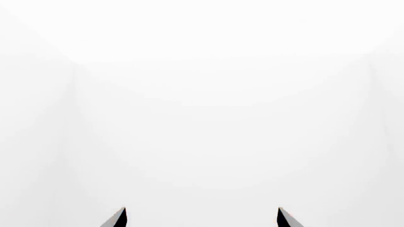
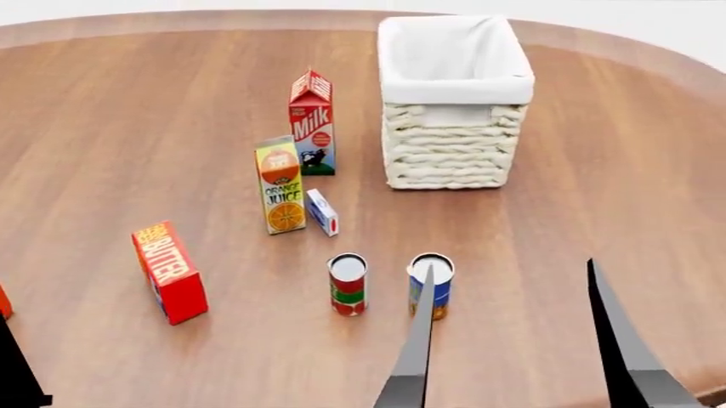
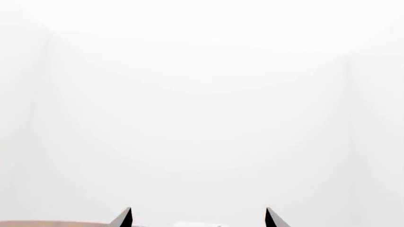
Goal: Pick up the alphabet soup and the tomato sauce, and put them in the basket.
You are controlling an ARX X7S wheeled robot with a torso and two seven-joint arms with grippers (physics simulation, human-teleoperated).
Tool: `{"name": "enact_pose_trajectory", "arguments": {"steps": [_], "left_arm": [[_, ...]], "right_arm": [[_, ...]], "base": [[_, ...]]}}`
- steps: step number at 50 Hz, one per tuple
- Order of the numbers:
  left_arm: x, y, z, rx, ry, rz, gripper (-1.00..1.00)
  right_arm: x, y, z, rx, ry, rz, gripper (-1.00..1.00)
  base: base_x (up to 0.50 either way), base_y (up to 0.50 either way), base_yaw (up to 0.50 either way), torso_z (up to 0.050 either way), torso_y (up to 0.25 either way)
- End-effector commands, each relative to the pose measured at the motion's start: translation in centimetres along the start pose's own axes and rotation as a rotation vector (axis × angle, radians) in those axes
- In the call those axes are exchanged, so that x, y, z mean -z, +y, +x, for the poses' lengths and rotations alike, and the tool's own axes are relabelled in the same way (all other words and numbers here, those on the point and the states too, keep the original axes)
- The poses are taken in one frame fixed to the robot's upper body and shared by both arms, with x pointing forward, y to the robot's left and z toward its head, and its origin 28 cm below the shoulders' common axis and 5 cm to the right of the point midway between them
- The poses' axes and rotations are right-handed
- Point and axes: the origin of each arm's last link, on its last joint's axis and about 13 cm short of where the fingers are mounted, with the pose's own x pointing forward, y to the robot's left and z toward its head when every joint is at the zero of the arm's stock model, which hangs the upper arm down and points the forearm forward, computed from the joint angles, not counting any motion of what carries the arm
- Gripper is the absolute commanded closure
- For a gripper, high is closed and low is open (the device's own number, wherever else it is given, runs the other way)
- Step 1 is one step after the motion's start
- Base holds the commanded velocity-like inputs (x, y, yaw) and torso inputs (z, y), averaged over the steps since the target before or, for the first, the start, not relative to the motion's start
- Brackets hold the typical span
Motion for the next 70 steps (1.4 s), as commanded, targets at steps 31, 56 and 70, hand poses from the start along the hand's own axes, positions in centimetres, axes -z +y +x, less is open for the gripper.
{"name": "enact_pose_trajectory", "arguments": {"steps": [31,56,70], "left_arm": [[0.4,-0.1,-0.2,0.006,0.002,0.01,-1.0],[0.5,-0.1,-0.2,0.013,0.0,0.031,-1.0],[0.5,-0.1,-0.3,0.013,-0.001,0.03,-1.0]], "right_arm": [[0.6,0.3,-0.3,-0.007,0.009,-0.014,-1.0],[0.4,0.5,-0.3,-0.012,0.006,-0.012,-1.0],[1.0,0.6,-0.7,-0.013,0.005,-0.012,-1.0]], "base": [[0.19,-0.02,0.0,0.0,0.0],[0.35,0.0,0.0,0.0,0.0],[0.35,0.0,0.0,0.0,0.0]]}}
